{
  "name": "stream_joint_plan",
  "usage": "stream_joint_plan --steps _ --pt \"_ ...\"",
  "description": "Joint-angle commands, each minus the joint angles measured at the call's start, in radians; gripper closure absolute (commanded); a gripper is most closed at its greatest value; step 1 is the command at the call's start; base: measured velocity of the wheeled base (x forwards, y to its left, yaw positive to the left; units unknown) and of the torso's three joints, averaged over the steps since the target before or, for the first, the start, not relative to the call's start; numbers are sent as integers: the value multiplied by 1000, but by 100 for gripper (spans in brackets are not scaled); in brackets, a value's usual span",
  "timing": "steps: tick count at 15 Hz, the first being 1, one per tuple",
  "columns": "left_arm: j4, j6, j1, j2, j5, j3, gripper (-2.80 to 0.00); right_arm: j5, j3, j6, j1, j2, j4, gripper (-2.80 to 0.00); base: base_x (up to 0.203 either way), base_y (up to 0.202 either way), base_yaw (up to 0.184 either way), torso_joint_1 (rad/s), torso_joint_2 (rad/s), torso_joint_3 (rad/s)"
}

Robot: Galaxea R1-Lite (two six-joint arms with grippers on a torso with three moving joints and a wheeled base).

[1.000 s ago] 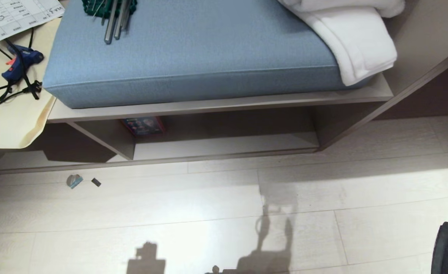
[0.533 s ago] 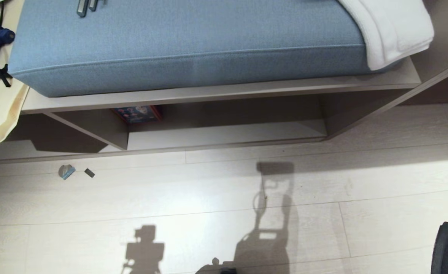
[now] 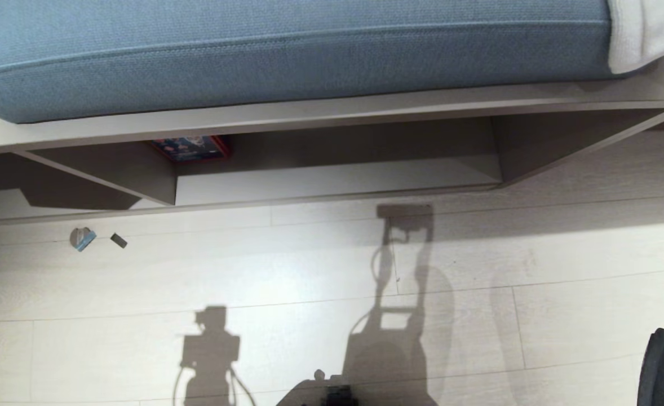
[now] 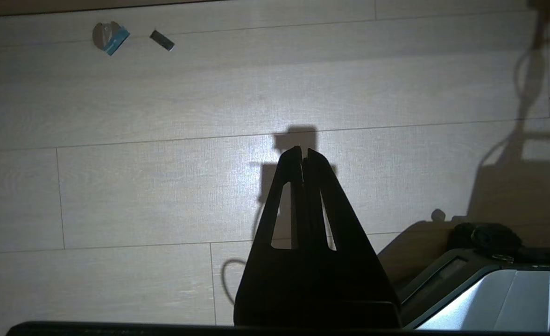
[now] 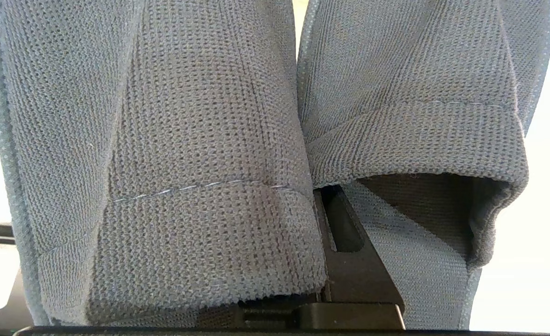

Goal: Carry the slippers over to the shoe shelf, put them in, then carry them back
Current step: Place the slippers into the shoe cabinet

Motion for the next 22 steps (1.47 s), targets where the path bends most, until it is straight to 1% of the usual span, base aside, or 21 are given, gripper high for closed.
stream_joint_plan --steps 1,10,12,22 --pt "0 -1 1 2 0 0 0 1 2 -1 0 1 0 0 0 0 0 5 5 -198" --pt "0 -1 0 2 0 0 0 1 2 2 0 1 0 0 0 0 0 1 2 -198" --pt "0 -1 0 2 0 0 0 1 2 -13 0 1 1 0 0 0 0 7 -2 -197" --pt "0 -1 1 2 0 0 0 1 2 -20 0 1 0 0 0 0 0 2 3 -197"
